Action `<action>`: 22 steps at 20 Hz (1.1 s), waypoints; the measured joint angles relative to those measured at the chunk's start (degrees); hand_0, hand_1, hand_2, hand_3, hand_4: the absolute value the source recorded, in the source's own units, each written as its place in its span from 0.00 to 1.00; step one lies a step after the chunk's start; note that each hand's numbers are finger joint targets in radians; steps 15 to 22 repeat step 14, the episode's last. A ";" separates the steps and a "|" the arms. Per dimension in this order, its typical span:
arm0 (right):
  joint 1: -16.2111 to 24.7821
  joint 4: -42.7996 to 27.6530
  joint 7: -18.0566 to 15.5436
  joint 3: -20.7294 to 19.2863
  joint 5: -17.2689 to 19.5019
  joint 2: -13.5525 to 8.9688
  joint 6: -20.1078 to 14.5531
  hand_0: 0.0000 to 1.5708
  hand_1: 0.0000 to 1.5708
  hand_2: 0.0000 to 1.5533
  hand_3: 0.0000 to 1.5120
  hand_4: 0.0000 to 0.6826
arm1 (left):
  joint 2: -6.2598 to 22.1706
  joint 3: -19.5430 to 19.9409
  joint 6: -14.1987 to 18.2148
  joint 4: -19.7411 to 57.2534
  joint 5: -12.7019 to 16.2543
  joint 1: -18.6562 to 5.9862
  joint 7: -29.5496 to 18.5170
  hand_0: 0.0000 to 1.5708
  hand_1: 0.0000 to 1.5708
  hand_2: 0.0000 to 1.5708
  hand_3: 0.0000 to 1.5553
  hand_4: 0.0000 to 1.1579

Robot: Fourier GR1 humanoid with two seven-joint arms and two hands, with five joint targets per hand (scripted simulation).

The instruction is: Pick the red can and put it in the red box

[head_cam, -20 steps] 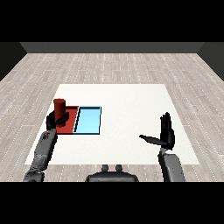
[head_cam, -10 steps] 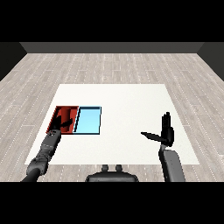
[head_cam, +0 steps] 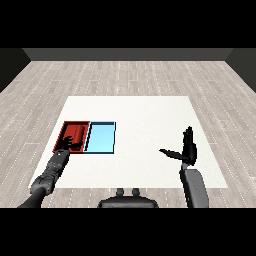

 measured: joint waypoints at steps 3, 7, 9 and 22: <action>0.89 -1.03 0.01 -0.48 -0.38 -0.37 0.52 0.00 0.00 0.00 0.00 0.00 | 1.60 2.29 -3.03 -0.07 1.99 1.12 -3.33 0.00 0.00 0.00 0.00 0.00; 0.85 -4.12 1.31 -1.02 -1.08 -1.28 1.27 0.00 0.00 0.00 0.00 0.00 | 2.86 5.92 -4.69 -1.79 5.28 2.97 -9.90 0.00 0.00 0.00 0.00 0.00; 1.07 -5.76 1.95 -0.96 -1.34 -1.68 1.68 0.00 0.00 0.00 0.00 0.00 | 3.44 8.70 -6.32 -4.85 8.14 3.46 -15.07 0.00 0.00 0.00 0.00 0.00; 1.43 -8.11 1.84 0.29 -2.70 -1.72 3.91 0.00 0.00 0.00 0.00 0.00 | 0.24 14.10 -13.69 -15.19 15.20 2.80 -29.06 0.00 0.00 0.00 0.00 0.00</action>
